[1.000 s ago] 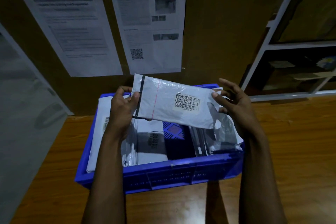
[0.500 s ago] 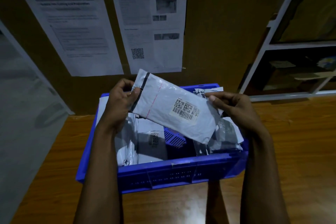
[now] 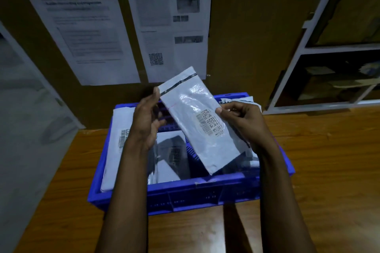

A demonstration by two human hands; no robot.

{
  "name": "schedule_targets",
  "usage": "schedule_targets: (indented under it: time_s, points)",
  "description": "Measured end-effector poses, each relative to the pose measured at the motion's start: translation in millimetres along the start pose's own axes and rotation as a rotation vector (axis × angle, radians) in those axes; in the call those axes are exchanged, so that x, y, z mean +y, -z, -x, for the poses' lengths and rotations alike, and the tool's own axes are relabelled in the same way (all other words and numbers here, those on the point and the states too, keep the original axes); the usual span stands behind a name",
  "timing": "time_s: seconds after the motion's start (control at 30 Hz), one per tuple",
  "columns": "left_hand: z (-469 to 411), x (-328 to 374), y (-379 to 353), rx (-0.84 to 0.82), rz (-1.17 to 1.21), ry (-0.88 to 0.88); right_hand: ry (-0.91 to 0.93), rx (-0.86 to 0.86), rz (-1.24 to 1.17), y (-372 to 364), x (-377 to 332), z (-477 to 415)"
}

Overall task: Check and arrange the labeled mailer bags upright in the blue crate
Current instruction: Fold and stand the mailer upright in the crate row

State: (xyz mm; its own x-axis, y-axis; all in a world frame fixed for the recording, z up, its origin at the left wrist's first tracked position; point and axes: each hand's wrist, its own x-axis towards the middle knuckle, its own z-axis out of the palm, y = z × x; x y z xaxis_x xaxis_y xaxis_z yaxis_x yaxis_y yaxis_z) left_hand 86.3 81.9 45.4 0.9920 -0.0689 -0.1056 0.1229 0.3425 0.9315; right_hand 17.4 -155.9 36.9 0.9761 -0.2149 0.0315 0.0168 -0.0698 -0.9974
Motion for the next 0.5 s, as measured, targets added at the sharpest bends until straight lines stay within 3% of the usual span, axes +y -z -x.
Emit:
schedule_targets:
  time_s: [0.1, 0.2, 0.3, 0.5]
  points:
    - [7, -14, 5, -0.037, -0.047, 0.116, -0.019, 0.075, -0.016, -9, 8, -4]
    - [9, -25, 10, -0.053, -0.182, 0.148, -0.106, 0.012, 0.029, -22, 11, -10]
    - [3, -31, 15, 0.083, -0.314, 0.108, -0.233, -0.115, 0.075, -36, 22, -21]
    - [-4, -41, 22, 0.248, -0.467, 0.089, -0.271, -0.227, 0.209, -54, 20, -53]
